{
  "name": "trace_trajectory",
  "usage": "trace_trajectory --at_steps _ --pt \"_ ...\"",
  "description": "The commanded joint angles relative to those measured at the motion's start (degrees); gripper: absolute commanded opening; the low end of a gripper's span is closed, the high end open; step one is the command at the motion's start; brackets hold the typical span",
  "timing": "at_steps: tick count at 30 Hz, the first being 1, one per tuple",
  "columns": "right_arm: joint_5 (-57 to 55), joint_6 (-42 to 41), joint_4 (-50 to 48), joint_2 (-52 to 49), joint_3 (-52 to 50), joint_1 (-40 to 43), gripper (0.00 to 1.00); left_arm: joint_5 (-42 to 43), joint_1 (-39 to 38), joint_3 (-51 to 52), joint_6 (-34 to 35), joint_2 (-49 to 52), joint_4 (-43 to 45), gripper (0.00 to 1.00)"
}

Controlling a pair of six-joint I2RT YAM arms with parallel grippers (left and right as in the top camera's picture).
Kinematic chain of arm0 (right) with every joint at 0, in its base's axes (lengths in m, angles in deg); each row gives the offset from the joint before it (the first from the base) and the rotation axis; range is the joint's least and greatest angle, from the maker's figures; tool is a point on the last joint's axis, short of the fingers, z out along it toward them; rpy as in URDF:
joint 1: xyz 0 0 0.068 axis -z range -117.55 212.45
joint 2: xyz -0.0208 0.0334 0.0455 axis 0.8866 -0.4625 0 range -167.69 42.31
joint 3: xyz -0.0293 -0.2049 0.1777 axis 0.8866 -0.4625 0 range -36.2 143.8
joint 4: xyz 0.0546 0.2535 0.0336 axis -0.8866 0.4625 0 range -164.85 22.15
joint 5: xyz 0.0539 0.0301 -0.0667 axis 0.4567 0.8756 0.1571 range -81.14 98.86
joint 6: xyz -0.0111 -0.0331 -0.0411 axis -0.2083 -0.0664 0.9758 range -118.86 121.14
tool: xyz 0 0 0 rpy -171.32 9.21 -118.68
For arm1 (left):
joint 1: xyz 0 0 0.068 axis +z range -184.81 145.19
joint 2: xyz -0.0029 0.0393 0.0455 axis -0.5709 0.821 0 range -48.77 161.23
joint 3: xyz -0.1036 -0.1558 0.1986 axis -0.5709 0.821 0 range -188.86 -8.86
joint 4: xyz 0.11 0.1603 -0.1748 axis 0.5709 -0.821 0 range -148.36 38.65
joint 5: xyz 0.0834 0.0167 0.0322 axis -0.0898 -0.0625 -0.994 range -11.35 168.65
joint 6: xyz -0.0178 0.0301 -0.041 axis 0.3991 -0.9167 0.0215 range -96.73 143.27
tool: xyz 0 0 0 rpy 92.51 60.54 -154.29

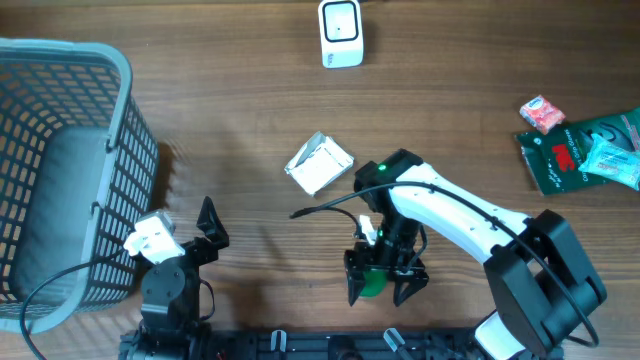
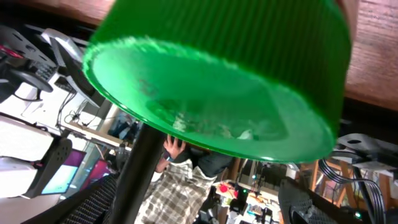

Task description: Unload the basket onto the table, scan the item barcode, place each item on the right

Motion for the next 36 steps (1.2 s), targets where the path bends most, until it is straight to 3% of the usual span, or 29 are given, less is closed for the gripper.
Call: trace_trajectory --at_steps 1,3,6,11,14,16,26,36 --pt "1.14 0.92 -3.04 -0.31 1.18 0.2 0.93 -0.33 -0.07 0.13 0.31 -0.42 0.09 1.0" --pt "1.11 0.85 -5.03 -0.31 1.22 0.2 1.0 -0.33 -0.07 0.13 0.33 -0.42 0.09 1.0" --pt "-2.38 1.09 -3.93 -0.31 4.2 0.2 1.0 -0.33 -0.07 0.13 0.31 -0.42 0.09 1.0" --pt "-9.99 1.05 9.79 -0.09 22.43 0.2 1.0 -0.33 -0.07 0.13 0.31 -0.42 0.09 1.0" --pt "-8.72 1.03 9.57 2.32 31.56 0.2 1.0 -0.33 -0.07 0.13 0.31 -0.42 0.09 1.0" --pt "-16.13 -2.23 8.83 3.17 36.44 0.2 1.0 -0.33 -0.07 0.13 0.31 -0.42 0.09 1.0" --pt "-20.04 -6.16 -7.72 5.29 38.25 0.2 1.0 -0.33 -0.07 0.13 0.31 -0.42 0.09 1.0" --pt "-28.41 -7.45 -4.94 16.11 38.23 0.2 1.0 -0.33 -0.07 0.13 0.31 -0.42 0.09 1.0"
